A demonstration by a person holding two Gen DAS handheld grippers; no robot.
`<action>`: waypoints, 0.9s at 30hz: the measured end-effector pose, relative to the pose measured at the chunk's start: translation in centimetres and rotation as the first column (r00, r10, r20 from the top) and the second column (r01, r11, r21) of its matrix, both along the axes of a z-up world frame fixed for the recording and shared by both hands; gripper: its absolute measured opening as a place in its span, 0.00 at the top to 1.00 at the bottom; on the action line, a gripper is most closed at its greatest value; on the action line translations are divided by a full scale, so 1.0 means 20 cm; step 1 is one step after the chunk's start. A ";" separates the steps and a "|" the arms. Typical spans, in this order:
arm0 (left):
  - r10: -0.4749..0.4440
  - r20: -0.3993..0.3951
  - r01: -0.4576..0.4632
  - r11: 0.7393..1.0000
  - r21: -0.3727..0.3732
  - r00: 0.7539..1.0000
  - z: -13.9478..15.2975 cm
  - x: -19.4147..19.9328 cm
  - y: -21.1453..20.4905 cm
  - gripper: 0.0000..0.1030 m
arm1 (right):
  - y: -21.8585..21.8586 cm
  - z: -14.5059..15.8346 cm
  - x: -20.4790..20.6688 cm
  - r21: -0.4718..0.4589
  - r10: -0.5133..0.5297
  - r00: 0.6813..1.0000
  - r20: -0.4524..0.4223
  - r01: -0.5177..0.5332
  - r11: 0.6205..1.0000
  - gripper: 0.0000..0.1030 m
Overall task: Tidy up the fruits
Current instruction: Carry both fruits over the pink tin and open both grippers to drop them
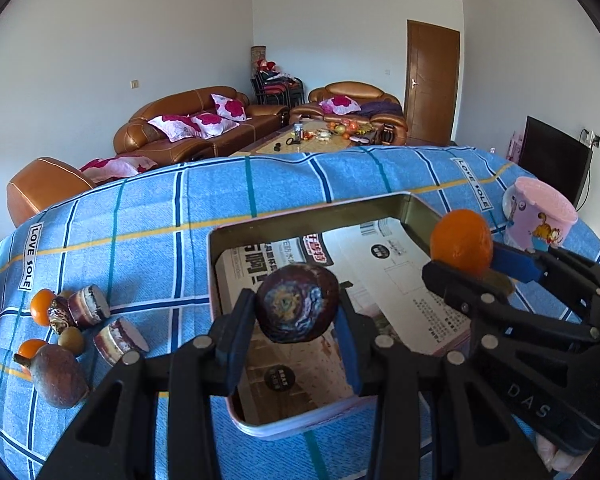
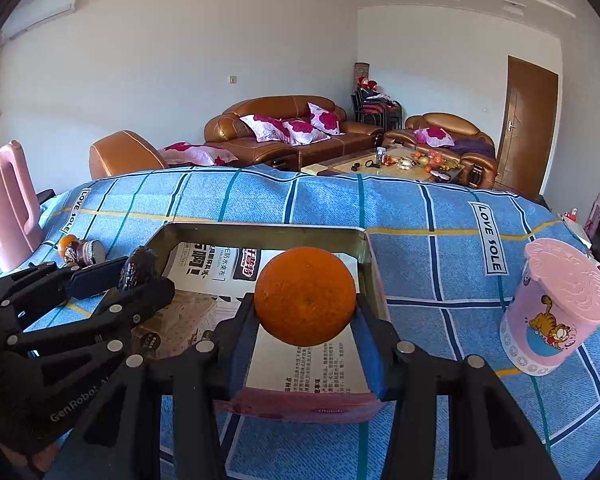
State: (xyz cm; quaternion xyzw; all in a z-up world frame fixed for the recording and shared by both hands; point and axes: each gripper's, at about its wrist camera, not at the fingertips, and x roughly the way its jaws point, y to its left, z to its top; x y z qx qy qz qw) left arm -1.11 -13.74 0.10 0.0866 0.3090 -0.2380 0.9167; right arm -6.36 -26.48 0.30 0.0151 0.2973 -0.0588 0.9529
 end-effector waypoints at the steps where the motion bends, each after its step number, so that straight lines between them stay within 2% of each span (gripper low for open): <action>1: -0.002 -0.001 0.002 1.000 0.001 1.000 0.00 0.00 0.00 0.60 | 0.00 0.00 0.00 0.007 0.003 1.000 -0.004 -0.003 1.000 0.52; 9: -0.003 -0.003 0.003 1.000 0.018 1.000 -0.01 -0.01 -0.01 0.60 | -0.02 -0.02 0.01 0.059 0.013 0.999 -0.036 -0.011 0.998 0.52; 13: 0.004 -0.001 -0.004 1.000 0.021 1.000 -0.01 -0.01 -0.01 0.60 | -0.04 -0.05 0.04 0.118 0.020 0.997 -0.069 -0.012 0.993 0.52; 18: 0.003 0.022 -0.004 1.000 0.021 1.000 0.00 -0.03 -0.01 0.59 | -0.05 -0.04 0.02 0.138 0.019 0.999 -0.041 -0.013 0.990 0.51; 20: 0.017 0.037 -0.018 1.000 0.024 0.999 0.01 -0.03 0.00 0.52 | -0.06 -0.04 0.01 0.149 0.012 0.999 -0.030 -0.007 0.989 0.50; 21: 0.032 0.046 -0.033 0.999 0.025 0.998 0.01 -0.04 0.00 0.42 | -0.07 -0.03 0.01 0.153 0.002 1.000 -0.020 0.001 0.988 0.50; 22: 0.041 0.055 -0.042 0.999 0.021 0.998 0.02 -0.04 0.01 0.27 | -0.08 -0.02 0.00 0.154 -0.013 1.000 -0.004 0.013 0.988 0.50; 23: 0.047 0.066 -0.048 0.999 0.014 0.997 0.03 -0.05 0.02 0.19 | -0.09 -0.01 -0.02 0.153 -0.029 0.999 0.018 0.026 0.988 0.50; 24: 0.054 0.081 -0.054 0.998 0.006 0.995 0.03 -0.06 0.03 0.06 | -0.10 0.00 -0.03 0.154 -0.045 0.998 0.042 0.038 0.987 0.50; 25: 0.063 0.097 -0.063 0.998 -0.001 0.993 0.04 -0.07 0.03 0.00 | -0.11 0.02 -0.05 0.152 -0.065 0.996 0.067 0.054 0.987 0.49; 27: 0.071 0.126 -0.070 0.998 -0.011 0.989 0.06 -0.09 0.04 0.00 | -0.13 0.05 -0.08 0.129 -0.118 0.985 0.126 0.102 0.986 0.48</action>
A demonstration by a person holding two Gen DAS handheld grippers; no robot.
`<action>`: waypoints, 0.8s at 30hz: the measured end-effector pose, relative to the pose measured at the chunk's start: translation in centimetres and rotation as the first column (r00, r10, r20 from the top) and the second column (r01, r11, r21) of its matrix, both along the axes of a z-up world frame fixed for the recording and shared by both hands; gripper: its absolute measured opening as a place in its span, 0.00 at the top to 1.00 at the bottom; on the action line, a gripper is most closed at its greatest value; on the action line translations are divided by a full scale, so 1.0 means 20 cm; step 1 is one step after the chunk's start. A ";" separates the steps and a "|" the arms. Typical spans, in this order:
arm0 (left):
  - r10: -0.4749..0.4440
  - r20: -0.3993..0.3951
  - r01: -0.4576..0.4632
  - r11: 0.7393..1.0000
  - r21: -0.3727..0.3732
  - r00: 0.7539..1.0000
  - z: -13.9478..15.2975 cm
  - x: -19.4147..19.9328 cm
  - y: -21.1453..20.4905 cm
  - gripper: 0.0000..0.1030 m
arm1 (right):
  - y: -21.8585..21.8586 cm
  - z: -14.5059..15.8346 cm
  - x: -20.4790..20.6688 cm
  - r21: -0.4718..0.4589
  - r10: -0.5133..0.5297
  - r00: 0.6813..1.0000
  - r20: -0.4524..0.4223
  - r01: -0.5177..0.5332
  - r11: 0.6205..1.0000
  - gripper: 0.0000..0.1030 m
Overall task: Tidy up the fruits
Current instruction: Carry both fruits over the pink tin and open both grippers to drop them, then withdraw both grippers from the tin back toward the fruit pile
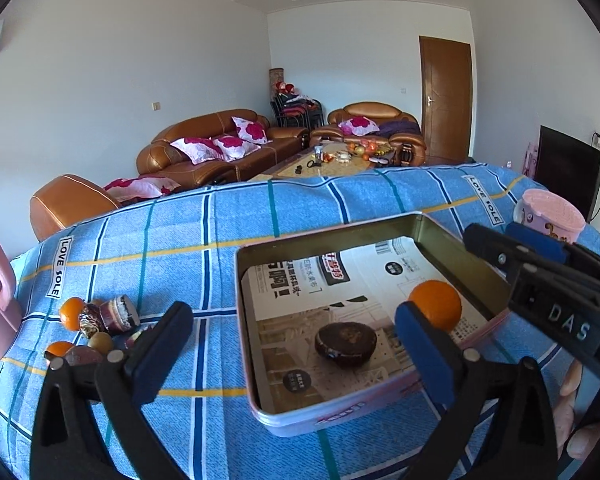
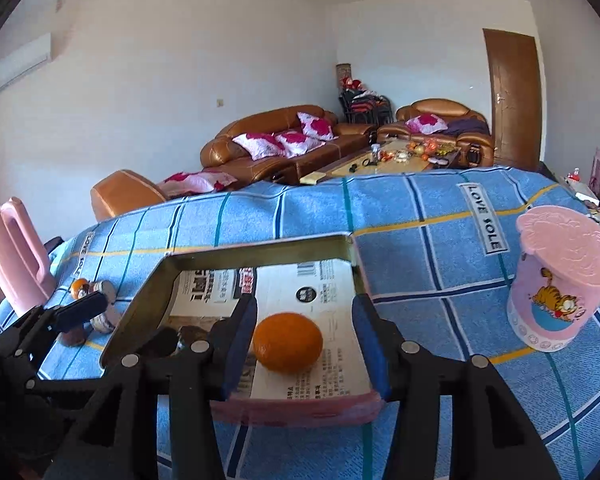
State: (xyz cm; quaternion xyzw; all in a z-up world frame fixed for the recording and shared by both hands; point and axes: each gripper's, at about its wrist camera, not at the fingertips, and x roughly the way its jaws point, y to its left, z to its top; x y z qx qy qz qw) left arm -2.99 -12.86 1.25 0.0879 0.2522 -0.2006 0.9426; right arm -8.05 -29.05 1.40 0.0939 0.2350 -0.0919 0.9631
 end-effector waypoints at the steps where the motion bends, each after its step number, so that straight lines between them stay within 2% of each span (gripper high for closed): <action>1: -0.003 0.008 0.003 1.000 -0.001 1.000 0.00 -0.01 0.00 0.00 | 0.00 0.02 -0.02 -0.021 -0.029 0.999 0.032 0.029 0.999 0.44; 5: 0.018 0.025 -0.018 1.000 -0.001 1.000 0.01 -0.01 0.01 0.00 | 0.00 0.08 -0.11 -0.097 -0.126 0.977 0.170 0.144 0.985 0.23; 7: 0.040 0.035 -0.040 0.999 -0.005 0.999 0.02 0.00 0.03 0.00 | 0.01 0.10 -0.14 -0.129 -0.151 0.965 0.214 0.182 0.975 0.21; 12: 0.082 0.054 -0.082 0.997 -0.004 0.995 0.02 -0.01 0.07 0.00 | 0.02 0.10 -0.11 -0.158 -0.152 0.972 0.177 0.181 0.971 0.20; 16: 0.103 0.076 -0.104 0.994 0.014 0.992 0.03 -0.02 0.12 0.00 | 0.02 0.10 -0.13 -0.165 -0.166 0.968 0.190 0.199 0.966 0.20; 24: 0.133 0.039 -0.134 0.991 0.015 0.990 0.02 0.01 0.27 0.00 | 0.07 0.08 -0.12 -0.178 -0.174 0.970 0.169 0.204 0.963 0.20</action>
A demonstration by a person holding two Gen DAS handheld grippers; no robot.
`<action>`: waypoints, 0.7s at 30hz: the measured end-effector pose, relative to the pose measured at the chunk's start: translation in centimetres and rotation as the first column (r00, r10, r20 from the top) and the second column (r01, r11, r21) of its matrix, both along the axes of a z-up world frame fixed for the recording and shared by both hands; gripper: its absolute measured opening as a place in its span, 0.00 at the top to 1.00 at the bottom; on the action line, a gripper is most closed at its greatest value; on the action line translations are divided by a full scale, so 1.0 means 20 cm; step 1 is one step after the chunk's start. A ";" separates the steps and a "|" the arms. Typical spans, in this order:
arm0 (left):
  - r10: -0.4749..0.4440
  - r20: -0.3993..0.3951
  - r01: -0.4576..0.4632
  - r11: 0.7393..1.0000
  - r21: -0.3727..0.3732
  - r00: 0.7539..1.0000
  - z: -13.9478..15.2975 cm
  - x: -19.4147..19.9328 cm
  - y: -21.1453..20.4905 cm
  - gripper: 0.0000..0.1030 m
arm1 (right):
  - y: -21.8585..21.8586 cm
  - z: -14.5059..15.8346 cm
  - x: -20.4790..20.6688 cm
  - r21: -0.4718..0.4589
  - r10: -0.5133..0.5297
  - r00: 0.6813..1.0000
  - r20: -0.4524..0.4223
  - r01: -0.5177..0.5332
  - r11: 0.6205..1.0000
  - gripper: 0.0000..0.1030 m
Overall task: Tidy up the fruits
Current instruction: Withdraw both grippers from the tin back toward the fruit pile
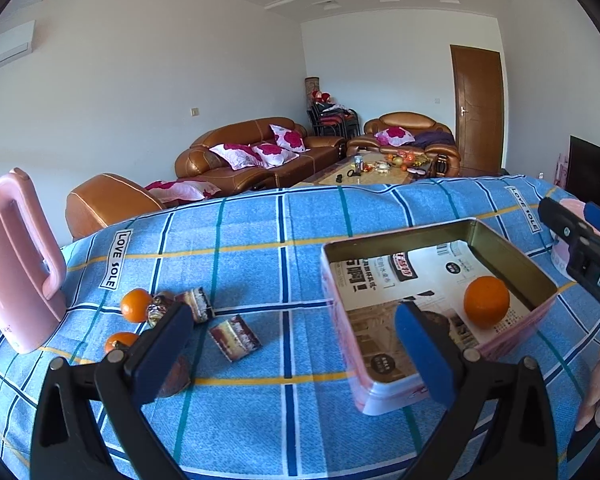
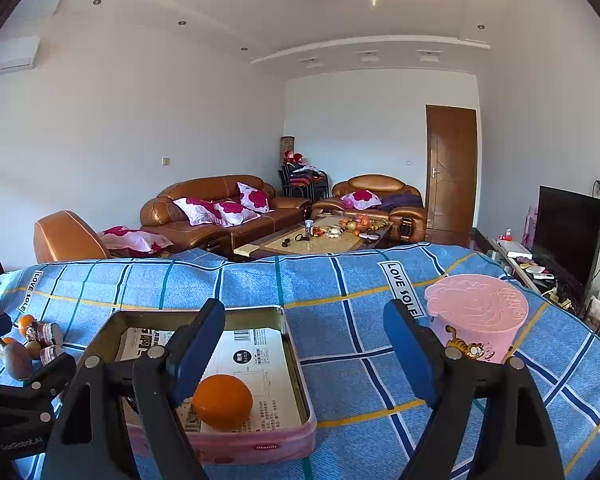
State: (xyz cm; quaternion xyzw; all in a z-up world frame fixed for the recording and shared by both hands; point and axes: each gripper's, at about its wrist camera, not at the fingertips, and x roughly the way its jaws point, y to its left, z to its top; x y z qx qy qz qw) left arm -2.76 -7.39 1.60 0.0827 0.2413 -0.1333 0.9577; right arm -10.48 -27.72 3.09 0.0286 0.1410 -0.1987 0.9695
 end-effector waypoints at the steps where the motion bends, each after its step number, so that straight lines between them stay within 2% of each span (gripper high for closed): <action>1: 0.003 -0.005 -0.003 1.000 0.003 1.000 0.00 0.01 0.02 0.00 | 0.01 0.00 0.00 0.004 0.003 1.000 -0.005 -0.003 1.000 0.20; 8: 0.005 0.015 -0.006 0.998 0.061 1.000 -0.01 0.02 0.12 0.00 | 0.09 -0.02 0.00 0.025 0.019 0.999 -0.030 -0.018 1.000 0.20; 13: 0.002 0.004 -0.002 0.997 0.074 1.000 -0.02 0.03 0.19 0.00 | 0.18 -0.03 0.03 0.046 0.059 0.997 -0.059 -0.056 0.997 0.20; 21: 0.023 -0.026 -0.024 1.000 -0.005 0.999 -0.01 0.09 0.33 0.00 | 0.39 -0.05 0.10 0.101 0.133 0.988 -0.073 -0.125 0.987 0.20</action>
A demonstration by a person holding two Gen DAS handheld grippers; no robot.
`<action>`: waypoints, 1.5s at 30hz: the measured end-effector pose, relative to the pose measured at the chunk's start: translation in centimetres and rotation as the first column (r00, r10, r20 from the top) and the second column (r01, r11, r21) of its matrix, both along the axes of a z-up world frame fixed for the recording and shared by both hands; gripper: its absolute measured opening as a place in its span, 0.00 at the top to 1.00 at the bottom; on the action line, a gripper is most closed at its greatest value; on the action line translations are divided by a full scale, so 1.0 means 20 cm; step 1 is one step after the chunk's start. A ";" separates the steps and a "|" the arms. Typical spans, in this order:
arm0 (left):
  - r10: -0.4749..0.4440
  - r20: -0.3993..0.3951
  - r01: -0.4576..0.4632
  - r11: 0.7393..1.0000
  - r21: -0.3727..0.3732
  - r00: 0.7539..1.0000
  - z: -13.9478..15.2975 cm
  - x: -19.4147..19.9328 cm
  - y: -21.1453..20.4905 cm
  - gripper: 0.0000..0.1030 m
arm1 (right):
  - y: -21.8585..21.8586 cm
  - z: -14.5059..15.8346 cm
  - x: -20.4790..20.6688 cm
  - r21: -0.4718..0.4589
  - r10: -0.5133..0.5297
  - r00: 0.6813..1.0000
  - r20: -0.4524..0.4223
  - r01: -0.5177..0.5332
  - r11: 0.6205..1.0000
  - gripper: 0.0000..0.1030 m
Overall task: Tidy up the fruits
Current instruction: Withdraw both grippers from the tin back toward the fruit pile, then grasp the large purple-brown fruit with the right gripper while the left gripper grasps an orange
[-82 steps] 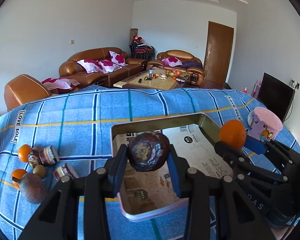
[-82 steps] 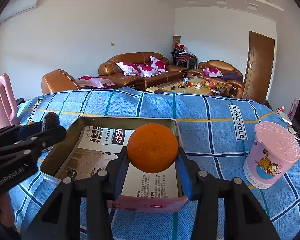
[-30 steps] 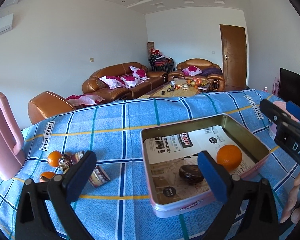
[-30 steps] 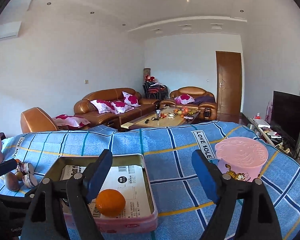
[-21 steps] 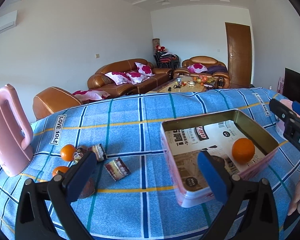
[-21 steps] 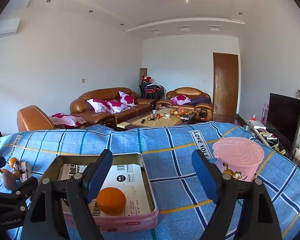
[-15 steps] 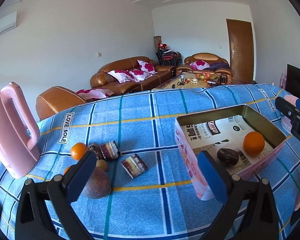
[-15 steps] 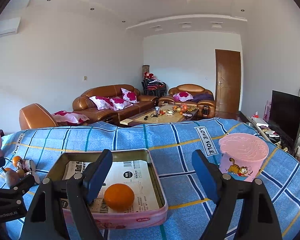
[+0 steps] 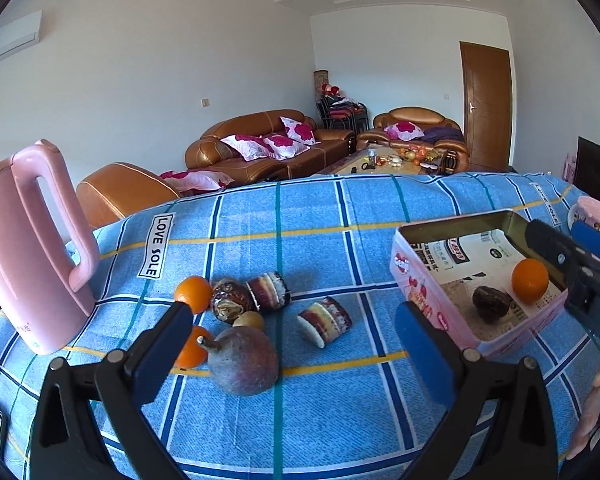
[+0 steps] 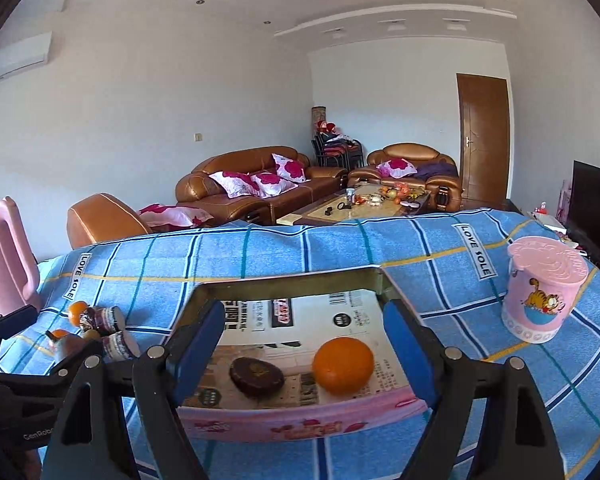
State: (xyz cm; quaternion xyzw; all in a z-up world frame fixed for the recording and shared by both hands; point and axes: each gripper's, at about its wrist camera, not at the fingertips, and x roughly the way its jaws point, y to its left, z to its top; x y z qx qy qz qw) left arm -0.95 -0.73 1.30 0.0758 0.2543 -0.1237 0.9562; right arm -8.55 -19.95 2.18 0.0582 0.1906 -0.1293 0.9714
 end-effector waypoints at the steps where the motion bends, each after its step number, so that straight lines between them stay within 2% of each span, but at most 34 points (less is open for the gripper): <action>1: 0.006 -0.004 -0.006 1.000 -0.008 1.000 0.00 0.01 0.02 0.00 | 0.02 0.00 0.01 0.002 0.008 1.000 0.002 -0.008 1.000 0.20; 5: 0.035 -0.004 -0.035 0.999 -0.018 0.999 0.00 0.04 0.10 0.00 | 0.11 0.00 0.04 0.007 0.035 0.999 0.002 -0.035 0.999 0.20; 11: 0.064 0.026 -0.065 0.997 0.029 0.998 0.00 0.06 0.17 0.00 | 0.22 -0.01 0.07 0.009 0.082 0.997 0.002 -0.082 0.997 0.20; 16: 0.128 0.027 -0.129 0.991 0.038 0.991 0.01 0.12 0.28 0.00 | 0.32 -0.01 0.11 0.018 0.127 0.992 -0.004 -0.127 0.992 0.19; 20: 0.222 0.050 -0.225 0.972 0.067 0.974 0.04 0.19 0.41 0.00 | 0.40 -0.02 0.14 0.017 0.166 0.986 -0.015 -0.166 0.986 0.20; 24: 0.322 0.062 -0.327 0.941 0.086 0.945 0.05 0.25 0.55 0.00 | 0.48 -0.03 0.17 0.025 0.212 0.977 -0.036 -0.212 0.977 0.20; 26: 0.343 0.065 -0.349 0.931 0.109 0.937 0.04 0.27 0.58 0.00 | 0.51 -0.04 0.20 0.041 0.244 0.968 -0.057 -0.242 0.969 0.20; 30: 0.374 0.053 -0.378 0.914 0.144 0.926 0.03 0.30 0.63 0.00 | 0.60 -0.07 0.27 0.065 0.318 0.940 -0.126 -0.312 0.948 0.20; 36: 0.391 0.009 -0.388 0.912 0.133 0.920 0.02 0.33 0.68 0.00 | 0.79 -0.15 0.38 0.117 0.451 0.861 -0.233 -0.436 0.893 0.21; 40: 0.385 0.011 -0.382 0.910 0.158 0.923 -0.01 0.34 0.67 0.00 | 0.90 -0.21 0.47 0.139 0.491 0.810 -0.320 -0.473 0.870 0.30; 42: 0.380 0.005 -0.376 0.912 0.162 0.925 -0.01 0.34 0.66 0.00 | 0.93 -0.24 0.51 0.154 0.488 0.796 -0.359 -0.465 0.872 0.34; 45: 0.364 -0.005 -0.359 0.920 0.157 0.931 -0.01 0.35 0.65 0.00 | 0.93 -0.28 0.56 0.214 0.505 0.766 -0.399 -0.457 0.863 0.42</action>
